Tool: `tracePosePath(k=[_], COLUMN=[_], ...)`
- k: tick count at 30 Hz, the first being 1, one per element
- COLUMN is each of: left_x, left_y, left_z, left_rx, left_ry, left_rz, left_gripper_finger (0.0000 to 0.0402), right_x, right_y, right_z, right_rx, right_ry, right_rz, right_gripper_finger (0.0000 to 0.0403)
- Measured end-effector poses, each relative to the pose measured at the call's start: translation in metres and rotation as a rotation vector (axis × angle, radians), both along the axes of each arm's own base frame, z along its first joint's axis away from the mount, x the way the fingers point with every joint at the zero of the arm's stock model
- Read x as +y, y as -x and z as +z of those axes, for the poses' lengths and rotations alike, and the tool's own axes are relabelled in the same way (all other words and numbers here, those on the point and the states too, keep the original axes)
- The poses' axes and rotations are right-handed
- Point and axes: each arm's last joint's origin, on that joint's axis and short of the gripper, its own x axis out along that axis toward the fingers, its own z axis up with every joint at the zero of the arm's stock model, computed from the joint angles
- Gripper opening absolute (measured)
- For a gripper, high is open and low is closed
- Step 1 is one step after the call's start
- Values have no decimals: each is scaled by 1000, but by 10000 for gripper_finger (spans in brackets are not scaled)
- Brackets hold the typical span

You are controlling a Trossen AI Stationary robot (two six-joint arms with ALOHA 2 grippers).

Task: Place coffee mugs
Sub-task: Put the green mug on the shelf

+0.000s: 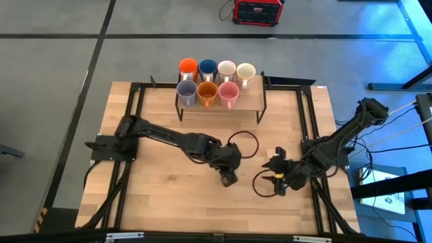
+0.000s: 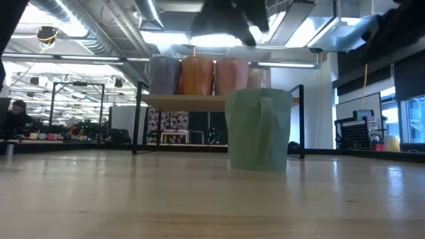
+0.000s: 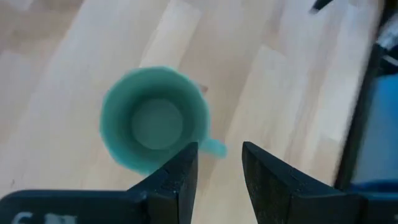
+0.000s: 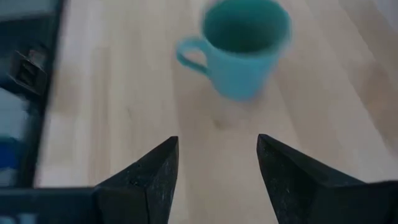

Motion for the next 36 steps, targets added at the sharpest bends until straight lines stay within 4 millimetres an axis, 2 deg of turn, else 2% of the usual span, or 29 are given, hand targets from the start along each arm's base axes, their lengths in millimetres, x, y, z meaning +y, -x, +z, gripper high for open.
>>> tracePosePath(k=[5, 9, 15, 20, 24, 27, 30, 36], left_x=[-15, -26, -28, -14, -5, -1, 0, -1], left_y=[32, 62, 115, 159, 183, 193, 195, 195], left_z=[29, 44, 39, 25, 19, 17, 19, 19], left_rx=[18, 7, -54, -115, -146, -157, -167, -172], left_ry=[-105, -216, -224, -148, -83, -62, -65, -67], left_rz=[-77, -170, -273, -224, -162, -140, -135, -139], left_gripper_finger=[119, 119, 119, 119, 119, 119, 119, 119], right_x=[19, 33, 50, 52, 54, 53, 49, 43], right_y=[-24, -42, -71, -88, -97, -103, -108, -116], right_z=[-10, -30, -70, -102, -123, -133, -138, -135], right_rx=[-105, -146, -233, -281, -318, -357, -395, -440], right_ry=[-3, -2, -13, 7, 5, 18, 40, 48], right_rz=[34, 5, -87, -159, -190, -215, -249, -242], right_gripper_finger=[202, 202, 202, 202, 202, 202, 202, 202])
